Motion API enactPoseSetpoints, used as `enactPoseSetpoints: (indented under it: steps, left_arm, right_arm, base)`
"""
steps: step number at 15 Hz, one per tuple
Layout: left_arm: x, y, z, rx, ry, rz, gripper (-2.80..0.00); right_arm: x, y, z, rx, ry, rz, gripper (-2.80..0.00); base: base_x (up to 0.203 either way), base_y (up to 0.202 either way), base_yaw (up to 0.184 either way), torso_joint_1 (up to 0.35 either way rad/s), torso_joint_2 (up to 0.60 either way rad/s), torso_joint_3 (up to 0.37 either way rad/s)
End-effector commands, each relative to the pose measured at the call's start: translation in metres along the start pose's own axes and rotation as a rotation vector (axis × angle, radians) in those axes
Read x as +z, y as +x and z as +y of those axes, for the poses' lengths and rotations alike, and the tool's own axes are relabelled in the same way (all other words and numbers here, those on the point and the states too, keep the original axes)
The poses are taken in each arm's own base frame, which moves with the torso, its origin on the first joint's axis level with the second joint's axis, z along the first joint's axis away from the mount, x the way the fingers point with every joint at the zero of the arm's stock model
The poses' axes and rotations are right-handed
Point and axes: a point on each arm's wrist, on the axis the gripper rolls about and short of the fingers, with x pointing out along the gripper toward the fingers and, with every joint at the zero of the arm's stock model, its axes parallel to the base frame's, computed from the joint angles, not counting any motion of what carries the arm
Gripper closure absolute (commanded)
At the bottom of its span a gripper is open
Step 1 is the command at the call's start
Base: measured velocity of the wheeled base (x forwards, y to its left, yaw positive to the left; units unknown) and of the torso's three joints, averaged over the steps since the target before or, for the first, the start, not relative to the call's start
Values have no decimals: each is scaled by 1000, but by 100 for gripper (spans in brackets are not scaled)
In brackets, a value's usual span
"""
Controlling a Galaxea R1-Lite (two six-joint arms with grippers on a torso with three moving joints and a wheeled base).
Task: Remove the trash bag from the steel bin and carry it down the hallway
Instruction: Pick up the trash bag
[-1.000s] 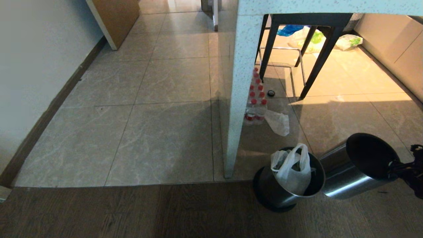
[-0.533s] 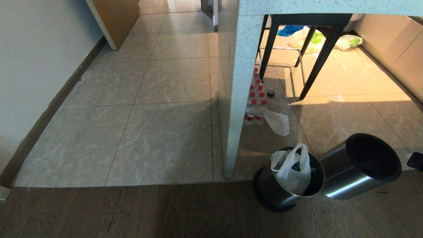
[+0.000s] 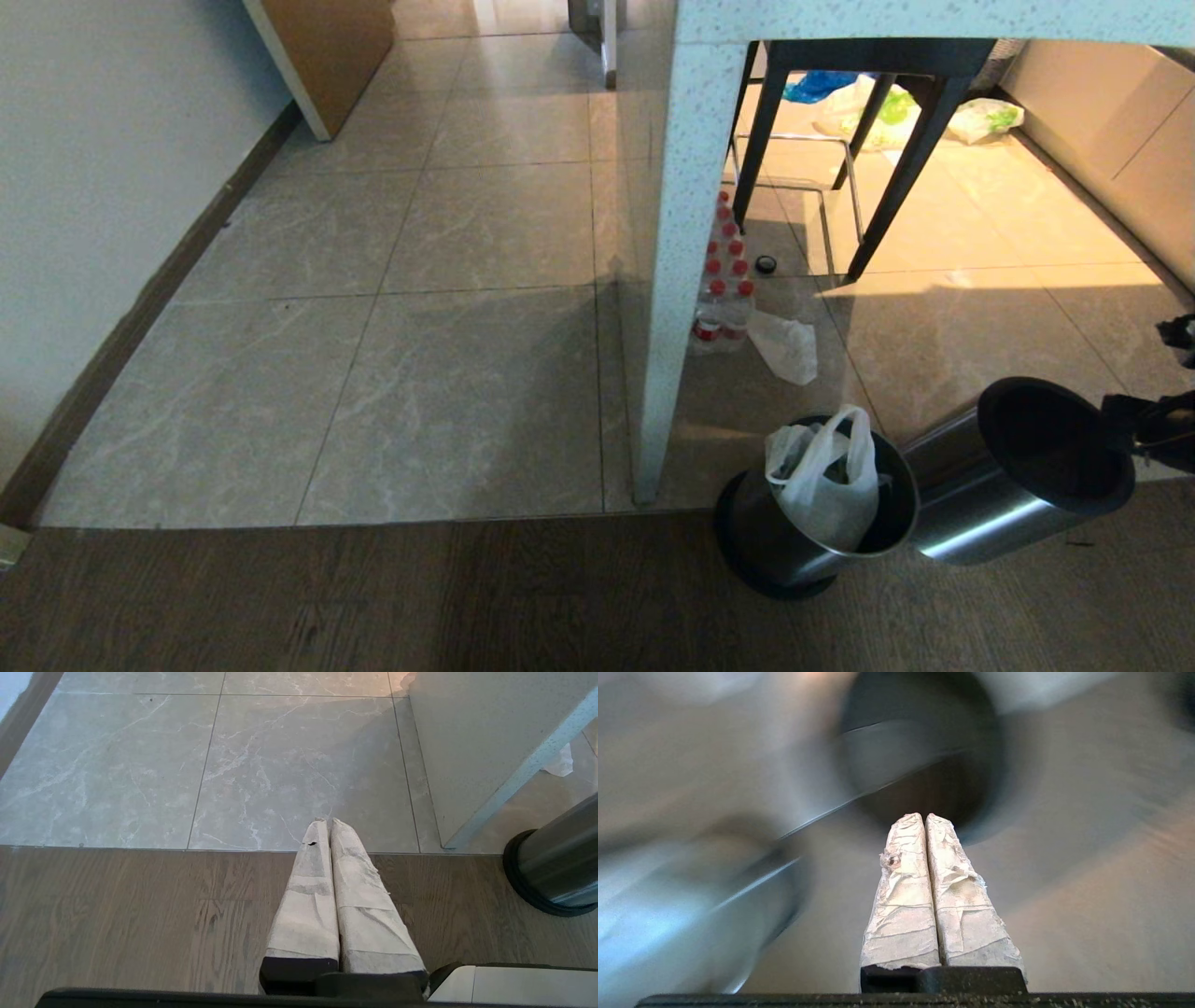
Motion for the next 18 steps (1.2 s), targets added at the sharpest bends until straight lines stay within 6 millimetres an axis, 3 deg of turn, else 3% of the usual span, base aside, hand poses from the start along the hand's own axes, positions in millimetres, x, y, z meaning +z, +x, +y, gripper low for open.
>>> enactPoseSetpoints:
  steps: [1, 4, 6, 7, 11, 16, 18]
  left_arm:
    - [0, 0, 0, 1, 0, 0, 0]
    - [0, 0, 0, 0, 0, 0, 0]
    - [0, 0, 0, 1, 0, 0, 0]
    - [0, 0, 0, 0, 0, 1, 0]
    - [0, 0, 0, 1, 0, 0, 0]
    - [0, 0, 0, 0, 0, 0, 0]
    - [0, 0, 0, 1, 0, 0, 0]
  right_arm:
    - [6, -50, 49, 179, -65, -68, 0]
    - [-14, -70, 94, 359, -118, -19, 0]
    - [-21, -61, 107, 389, -128, 4, 0]
    - [-29, -47, 114, 390, -137, 34, -280]
    - [-51, -17, 131, 397, -305, 46, -280]
    - [-66, 17, 110, 317, -518, 36, -280]
    - [-72, 25, 112, 317, -527, 45, -280]
  base:
    - [0, 0, 0, 0, 0, 0]
    - [0, 0, 0, 0, 0, 0]
    - [0, 0, 0, 0, 0, 0]
    - [0, 0, 0, 0, 0, 0]
    - [0, 0, 0, 0, 0, 0]
    - [0, 0, 0, 0, 0, 0]
    - [0, 0, 0, 0, 0, 0]
